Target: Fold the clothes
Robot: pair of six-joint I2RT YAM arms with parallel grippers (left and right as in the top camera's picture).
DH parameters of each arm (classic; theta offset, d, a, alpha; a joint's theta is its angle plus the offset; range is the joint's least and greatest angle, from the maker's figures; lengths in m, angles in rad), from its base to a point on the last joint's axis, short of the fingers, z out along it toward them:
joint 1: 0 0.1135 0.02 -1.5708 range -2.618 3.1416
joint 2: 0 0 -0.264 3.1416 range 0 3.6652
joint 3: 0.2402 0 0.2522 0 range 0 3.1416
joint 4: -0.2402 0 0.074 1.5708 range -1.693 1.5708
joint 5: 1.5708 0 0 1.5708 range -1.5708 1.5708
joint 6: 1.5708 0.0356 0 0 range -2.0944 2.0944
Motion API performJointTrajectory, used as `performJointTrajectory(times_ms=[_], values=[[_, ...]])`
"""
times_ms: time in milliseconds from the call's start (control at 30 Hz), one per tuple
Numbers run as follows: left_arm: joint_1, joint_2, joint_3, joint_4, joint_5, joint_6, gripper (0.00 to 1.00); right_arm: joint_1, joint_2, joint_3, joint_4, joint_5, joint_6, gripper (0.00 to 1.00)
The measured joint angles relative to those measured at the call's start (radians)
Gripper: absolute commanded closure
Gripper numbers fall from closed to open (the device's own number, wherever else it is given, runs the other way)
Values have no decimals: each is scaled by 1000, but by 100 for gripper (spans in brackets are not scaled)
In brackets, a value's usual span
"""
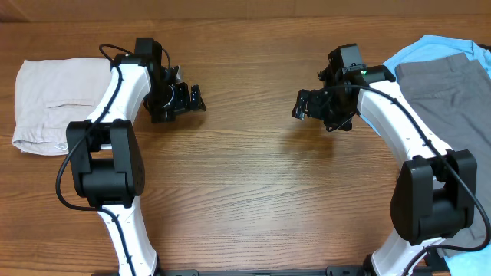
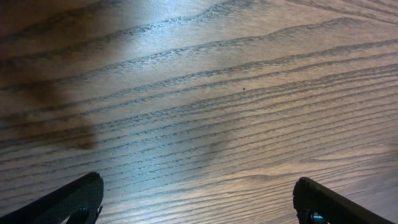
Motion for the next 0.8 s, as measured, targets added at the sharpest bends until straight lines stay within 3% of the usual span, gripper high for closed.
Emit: performJointTrajectory(times_ms=[400,533,800], values=[[0,0,0,0,0,0,0,28,-5,0,0,9,0,0],[0,0,0,0,0,0,0,122,-62,0,0,12,1,0],[0,0,0,1,0,0,0,388,-356,0,1,5,2,0]])
